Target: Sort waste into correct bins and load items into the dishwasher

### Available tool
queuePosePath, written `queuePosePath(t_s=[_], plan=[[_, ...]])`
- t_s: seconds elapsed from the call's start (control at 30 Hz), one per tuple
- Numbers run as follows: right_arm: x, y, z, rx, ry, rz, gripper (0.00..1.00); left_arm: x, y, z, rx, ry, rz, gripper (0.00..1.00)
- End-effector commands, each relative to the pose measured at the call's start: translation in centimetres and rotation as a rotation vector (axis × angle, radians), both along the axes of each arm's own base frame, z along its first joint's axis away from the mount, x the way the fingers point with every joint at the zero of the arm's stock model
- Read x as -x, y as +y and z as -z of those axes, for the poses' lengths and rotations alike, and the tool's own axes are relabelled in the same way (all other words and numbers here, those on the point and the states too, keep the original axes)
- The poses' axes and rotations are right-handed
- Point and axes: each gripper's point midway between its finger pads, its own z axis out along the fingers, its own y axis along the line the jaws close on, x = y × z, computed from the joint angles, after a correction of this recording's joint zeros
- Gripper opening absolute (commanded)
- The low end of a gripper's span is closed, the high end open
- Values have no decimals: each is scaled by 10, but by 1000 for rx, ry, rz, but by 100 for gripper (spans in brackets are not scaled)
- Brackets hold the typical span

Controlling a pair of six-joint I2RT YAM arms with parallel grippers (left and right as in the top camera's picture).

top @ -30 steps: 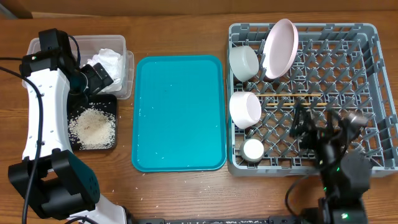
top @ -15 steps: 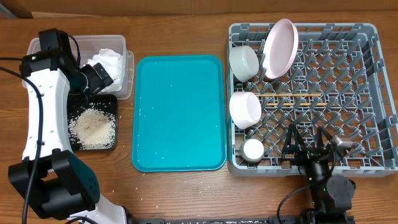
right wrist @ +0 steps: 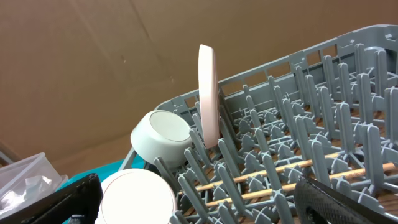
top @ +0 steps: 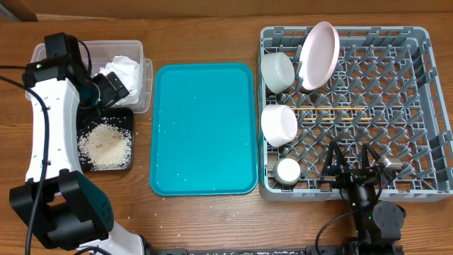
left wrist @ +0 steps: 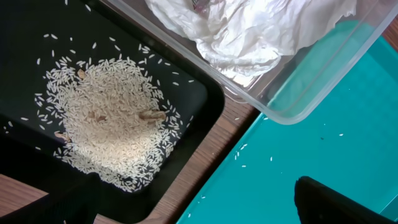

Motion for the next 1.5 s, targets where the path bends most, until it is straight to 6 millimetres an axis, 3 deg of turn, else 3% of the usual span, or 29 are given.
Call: queuePosePath(t_s=[0.0,0.3,0.37,0.43,0.5,0.63,0.73,0.9,1.13,1.23,1.47], plan=[[0,-2,2,4,-4,8,100,1,-1,-6,-8,-15,18,100],[0,-2,2,4,-3,8,100,1,-1,-6,-8,-15,18,100],[0,-2,2,4,-4,8,100,3,3,-18,-57,-39,25,100],[0,-2,2,4,-4,8,100,17,4,-42,-93,-75,15,100],[0,-2,2,4,-3,8,100,16,-5,-65,-84,-170,48,100],[0,-2,2,4,-3,8,100,4,-58,-90,-99,-490,522,100],[0,-2,2,4,-4,8,100,16,-80,-79,-117,-639,652,100],[0,-2,2,4,-4,8,100,53,-88,-38,-235,-842,658,100],[0,-2,2,4,-4,8,100,103,-95,-2,-374,-1027,644,100],[0,-2,2,4,-4,8,100,115,-96,6,-410,-1069,635,100],[0,-2,2,4,-4,8,100,125,-97,6,-474,-1160,627,100]])
